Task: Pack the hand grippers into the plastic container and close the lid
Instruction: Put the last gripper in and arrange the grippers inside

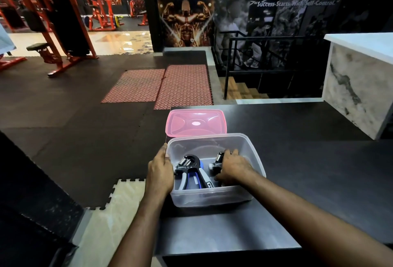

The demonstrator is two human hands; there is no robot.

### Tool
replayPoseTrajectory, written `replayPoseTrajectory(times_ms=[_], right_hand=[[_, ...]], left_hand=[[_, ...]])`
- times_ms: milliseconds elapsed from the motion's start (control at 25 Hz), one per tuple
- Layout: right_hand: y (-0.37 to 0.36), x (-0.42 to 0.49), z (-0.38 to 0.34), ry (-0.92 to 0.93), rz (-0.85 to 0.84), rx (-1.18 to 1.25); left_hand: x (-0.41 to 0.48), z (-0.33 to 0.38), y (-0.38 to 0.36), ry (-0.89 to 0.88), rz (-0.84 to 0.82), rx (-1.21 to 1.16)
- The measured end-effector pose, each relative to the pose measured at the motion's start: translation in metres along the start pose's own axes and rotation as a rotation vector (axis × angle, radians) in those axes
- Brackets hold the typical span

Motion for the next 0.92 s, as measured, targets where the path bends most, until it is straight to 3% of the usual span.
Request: replayPoseTrajectory(times_ms=[80, 280, 360, 480, 520, 720, 920], right_hand=[[0.007, -0.006, 0.006, 0.035, 0.068, 0.020], [0.038, -0.022, 0.040, 0.150, 0.627, 0.145], [0.041, -0.012, 0.058, 0.061, 0.552, 0.184], [0.028, 0.006, 0.076, -0.079, 0.189, 0.458], [0.023, 0.010, 0.079, -0.085, 0.152, 0.563], [0.026, 0.014, 0.093, -0.114, 0.224, 0.702], [0.062, 0.033, 0.158, -0.156, 0.290, 0.735]], left_hand=[[-0.001, -0.002, -0.002, 0.005, -0.001, -0.001], [-0.001, 0.003, -0.001, -0.003, 0.000, 0.036], [-0.004, 0.007, 0.001, -0.005, -0.005, 0.095], [-0.003, 0.011, 0.003, -0.005, -0.033, 0.159], [-0.002, 0.013, 0.003, -0.002, -0.044, 0.177], [-0.003, 0.035, -0.010, -0.042, -0.044, 0.219], [0.000, 0.091, -0.060, -0.128, -0.045, 0.190]])
Point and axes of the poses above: each hand's wrist, its own x-axis towards the middle knuckle, its own y-axis out of the back of the hand, z = x × y, the point moved 2 cm from there along x, towards the middle knuckle, and after that the axes turned 5 degrees about -y, right-handed, at the moved point
